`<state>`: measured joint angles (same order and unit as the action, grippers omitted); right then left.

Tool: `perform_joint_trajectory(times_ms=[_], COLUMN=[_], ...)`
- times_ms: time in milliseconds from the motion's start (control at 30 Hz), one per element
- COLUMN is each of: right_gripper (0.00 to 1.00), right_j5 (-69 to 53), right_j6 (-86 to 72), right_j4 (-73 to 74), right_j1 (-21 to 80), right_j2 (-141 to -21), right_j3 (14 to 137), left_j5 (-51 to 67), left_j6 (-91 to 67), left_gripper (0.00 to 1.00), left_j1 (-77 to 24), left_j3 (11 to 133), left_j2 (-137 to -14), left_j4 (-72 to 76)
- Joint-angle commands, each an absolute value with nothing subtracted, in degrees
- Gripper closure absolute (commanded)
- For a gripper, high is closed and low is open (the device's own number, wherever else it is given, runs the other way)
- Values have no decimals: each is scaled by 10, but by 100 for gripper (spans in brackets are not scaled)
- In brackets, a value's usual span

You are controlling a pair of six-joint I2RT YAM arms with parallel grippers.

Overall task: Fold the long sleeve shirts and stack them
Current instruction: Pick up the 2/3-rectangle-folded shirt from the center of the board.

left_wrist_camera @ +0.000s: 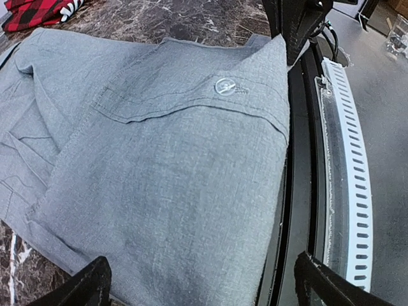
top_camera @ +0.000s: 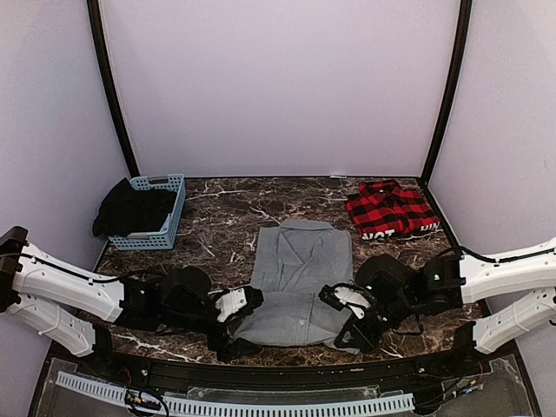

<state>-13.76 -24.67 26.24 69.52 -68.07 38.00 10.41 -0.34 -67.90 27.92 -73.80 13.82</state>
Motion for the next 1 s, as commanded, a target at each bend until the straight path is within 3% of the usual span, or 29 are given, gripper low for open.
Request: perform_joint_trajectory(times_ms=[0,300,467,600,733,867,900,967], right_gripper=[100,100,100,100,100,100,100,87], right_j5=[-193,-236,-249,-248,-247,-235,-228,-216], right_j6=[-253,-250,-248,-244,-240,-237,-236,-230], right_j4=[250,242,242,249,250,261,267,279], right_j1=[672,652,634,627,623,621,620,620], right_j2=[-655,-650,-650,-659,-670,-677,-678,-679], right_j3=[369,367,367,367,369,377,381,392], left_j5=[68,23,17,27,45,61,63,72], left_j6=[46,123,145,151,150,139,132,121], left_gripper=[1,1,9,24,51,84,87,95], left_j1=[-689,-695,-698,-698,-698,-698,-698,-698], left_j3=[262,272,289,304,328,349,351,361], left_j2=[-742,-768,-793,-800,-807,-817,-818,-819], left_j4=[169,168,163,164,145,109,102,82])
